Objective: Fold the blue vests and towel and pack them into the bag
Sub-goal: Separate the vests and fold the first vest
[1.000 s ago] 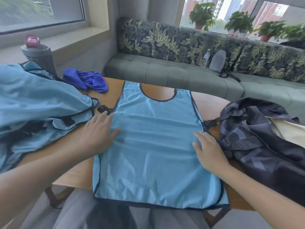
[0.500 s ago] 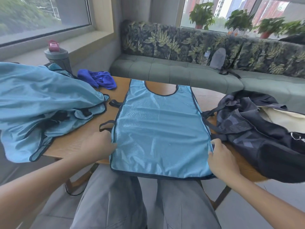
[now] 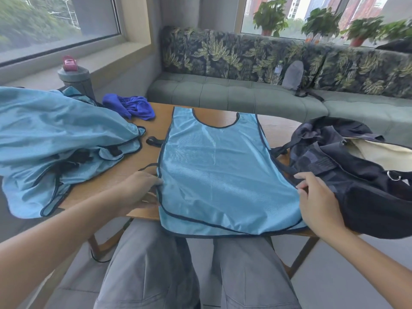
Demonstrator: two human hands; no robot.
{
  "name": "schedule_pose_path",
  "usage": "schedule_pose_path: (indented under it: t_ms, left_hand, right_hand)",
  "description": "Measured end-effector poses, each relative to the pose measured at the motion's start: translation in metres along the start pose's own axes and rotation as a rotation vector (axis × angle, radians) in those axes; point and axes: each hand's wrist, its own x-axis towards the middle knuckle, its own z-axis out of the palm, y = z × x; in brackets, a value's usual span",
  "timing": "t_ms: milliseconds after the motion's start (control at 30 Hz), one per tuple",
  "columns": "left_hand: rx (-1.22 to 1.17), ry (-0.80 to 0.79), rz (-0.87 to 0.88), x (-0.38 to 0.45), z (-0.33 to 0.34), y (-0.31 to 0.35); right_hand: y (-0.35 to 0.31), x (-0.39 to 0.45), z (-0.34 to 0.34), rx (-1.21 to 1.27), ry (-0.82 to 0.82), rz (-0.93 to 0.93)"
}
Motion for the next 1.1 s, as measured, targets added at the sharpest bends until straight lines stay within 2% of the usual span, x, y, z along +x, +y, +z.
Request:
schedule_pose_path:
  t_ms: [100, 233, 300, 367, 433, 500, 533, 567, 600, 700, 767, 867, 1000, 1100]
  left_hand:
    - [0.321, -0.011, -0.034, 0.002, 0.007, -0.016]
    - [0.438, -0.091, -0.043, 0.001, 0.007, -0.019]
    - [0.528, -0.095, -0.028, -0.002, 0.007, -0.014]
    - [0.748, 0.020, 0.094, 0.002, 0.006, -0.012]
    - [0.975, 0.281, 0.310, 0.011, 0.006, -0.015]
    - [0.967, 0.505, 0.562, 0.019, 0.014, -0.021]
    - [0.921, 0.543, 0.670, 0.022, 0.022, -0.023]
    - [0.889, 0.516, 0.725, 0.025, 0.030, -0.026]
    - [0.878, 0.452, 0.709, 0.028, 0.039, -0.029]
    - [1.030, 0.220, 0.486, 0.037, 0.055, -0.049]
    - [1.141, 0.215, 0.477, 0.041, 0.049, -0.062]
    - [1.168, 0.241, 0.513, 0.047, 0.038, -0.071]
    - [1.192, 0.240, 0.488, 0.051, 0.029, -0.066]
    - [1.160, 0.186, 0.480, 0.058, 0.012, -0.062]
  right_hand:
    - [0.009, -0.005, 0.002, -0.157, -0.109, 0.033]
    - [0.015, -0.005, 0.003, -0.357, -0.206, 0.067]
    - [0.013, -0.002, 0.005, -0.493, -0.158, -0.021]
    - [0.010, 0.003, 0.010, -0.490, -0.120, -0.147]
    - [0.001, 0.014, 0.018, -0.320, -0.168, -0.203]
    - [-0.008, 0.029, 0.027, -0.177, -0.264, -0.189]
    - [-0.012, 0.037, 0.034, -0.145, -0.297, -0.185]
    - [-0.014, 0.044, 0.041, -0.121, -0.323, -0.179]
    - [-0.015, 0.051, 0.049, -0.105, -0.349, -0.171]
    - [-0.014, 0.069, 0.068, -0.124, -0.423, -0.154]
    - [-0.006, 0.079, 0.076, -0.248, -0.435, -0.178]
    - [0.009, 0.083, 0.077, -0.448, -0.439, -0.192]
    - [0.016, 0.080, 0.076, -0.429, -0.473, -0.178]
    - [0.016, 0.074, 0.073, -0.305, -0.490, -0.167]
